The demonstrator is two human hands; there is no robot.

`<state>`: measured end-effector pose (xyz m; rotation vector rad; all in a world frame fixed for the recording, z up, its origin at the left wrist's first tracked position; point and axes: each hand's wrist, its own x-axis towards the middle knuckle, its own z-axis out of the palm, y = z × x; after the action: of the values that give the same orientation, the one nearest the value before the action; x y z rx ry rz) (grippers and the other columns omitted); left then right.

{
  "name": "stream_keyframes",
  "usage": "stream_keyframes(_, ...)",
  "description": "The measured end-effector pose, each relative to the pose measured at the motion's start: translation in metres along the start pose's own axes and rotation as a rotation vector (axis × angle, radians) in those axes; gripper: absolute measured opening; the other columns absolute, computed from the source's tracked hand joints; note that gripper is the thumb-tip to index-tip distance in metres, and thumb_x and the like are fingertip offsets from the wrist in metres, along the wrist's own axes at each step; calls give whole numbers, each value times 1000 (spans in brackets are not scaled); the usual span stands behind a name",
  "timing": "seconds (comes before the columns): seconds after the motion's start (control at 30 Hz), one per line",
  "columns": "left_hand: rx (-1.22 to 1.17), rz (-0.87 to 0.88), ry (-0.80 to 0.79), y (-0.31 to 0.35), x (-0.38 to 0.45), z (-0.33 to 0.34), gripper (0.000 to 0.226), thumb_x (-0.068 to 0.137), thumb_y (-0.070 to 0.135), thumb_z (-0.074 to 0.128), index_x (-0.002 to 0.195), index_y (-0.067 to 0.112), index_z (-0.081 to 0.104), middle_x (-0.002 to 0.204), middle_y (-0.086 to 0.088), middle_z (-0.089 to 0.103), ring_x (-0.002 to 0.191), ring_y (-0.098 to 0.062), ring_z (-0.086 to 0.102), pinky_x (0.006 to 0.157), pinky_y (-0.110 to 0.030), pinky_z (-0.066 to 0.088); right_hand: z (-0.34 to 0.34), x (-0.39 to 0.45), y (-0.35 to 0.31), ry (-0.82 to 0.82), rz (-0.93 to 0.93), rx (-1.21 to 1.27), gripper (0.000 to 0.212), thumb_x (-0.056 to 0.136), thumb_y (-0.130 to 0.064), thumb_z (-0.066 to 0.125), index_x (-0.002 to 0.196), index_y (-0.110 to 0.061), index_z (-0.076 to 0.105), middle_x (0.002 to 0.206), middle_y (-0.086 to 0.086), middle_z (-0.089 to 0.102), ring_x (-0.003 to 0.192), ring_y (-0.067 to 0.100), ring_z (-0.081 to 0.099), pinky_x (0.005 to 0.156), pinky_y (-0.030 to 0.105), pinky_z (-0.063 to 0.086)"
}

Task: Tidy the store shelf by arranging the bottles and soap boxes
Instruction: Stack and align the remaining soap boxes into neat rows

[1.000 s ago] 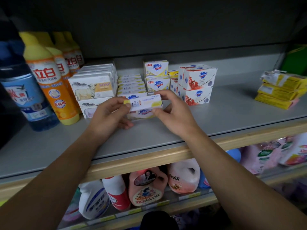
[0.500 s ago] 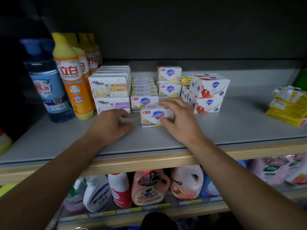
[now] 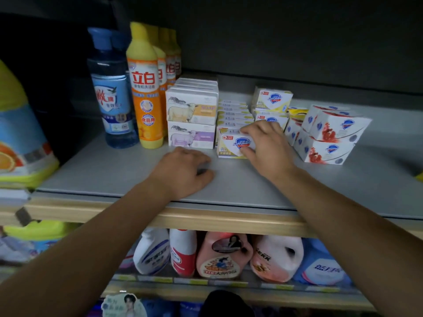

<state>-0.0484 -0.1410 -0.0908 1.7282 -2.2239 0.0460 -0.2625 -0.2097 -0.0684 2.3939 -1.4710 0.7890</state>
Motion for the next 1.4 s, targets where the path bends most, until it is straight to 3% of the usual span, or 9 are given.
stream_keyframes(0.3, -40, -26, -22, -4, 5, 2, 71, 74, 63, 34, 132, 28, 58, 137, 5, 57, 125, -24, 47, 105, -41, 39, 13, 7, 2, 63, -29, 11, 40, 85, -24, 70, 123, -14, 64, 117, 8, 59, 110, 33, 47, 94, 40, 40)
stream_keyframes(0.73, -72, -50, -36, -4, 5, 2, 71, 74, 65, 35, 129, 28, 59, 136, 6, 57, 126, -22, 47, 106, -40, 37, 14, 12, 2, 47, 22, 22, 42, 86, -28, 67, 127, -19, 63, 121, 4, 58, 110, 30, 46, 92, 37, 40)
stream_keyframes(0.93, -96, -66, -36, -3, 4, 1, 71, 73, 66, 36, 129, 29, 58, 136, 6, 57, 126, -23, 46, 106, -42, 38, 8, 6, 7, 42, 59, 77, 62, 80, -37, 72, 136, -18, 54, 132, 4, 52, 118, 29, 44, 99, 36, 38)
stream_keyframes(1.23, -115, -68, -12, 2, -1, -6, 64, 77, 61, 43, 123, 22, 64, 127, 0, 64, 118, -24, 54, 100, -40, 43, -19, -30, 18, -40, 163, 172, 61, 89, -42, 62, 143, -21, 44, 143, 2, 44, 132, 28, 39, 108, 38, 34)
stream_keyframes(1.4, -140, -62, 111, 8, -4, -9, 37, 85, 39, 66, 117, 19, 67, 115, -4, 69, 104, -24, 63, 87, -38, 51, -41, -66, 58, -255, 270, 95, 58, 93, -53, 52, 142, -23, 45, 146, 3, 42, 136, 25, 35, 109, 33, 31)
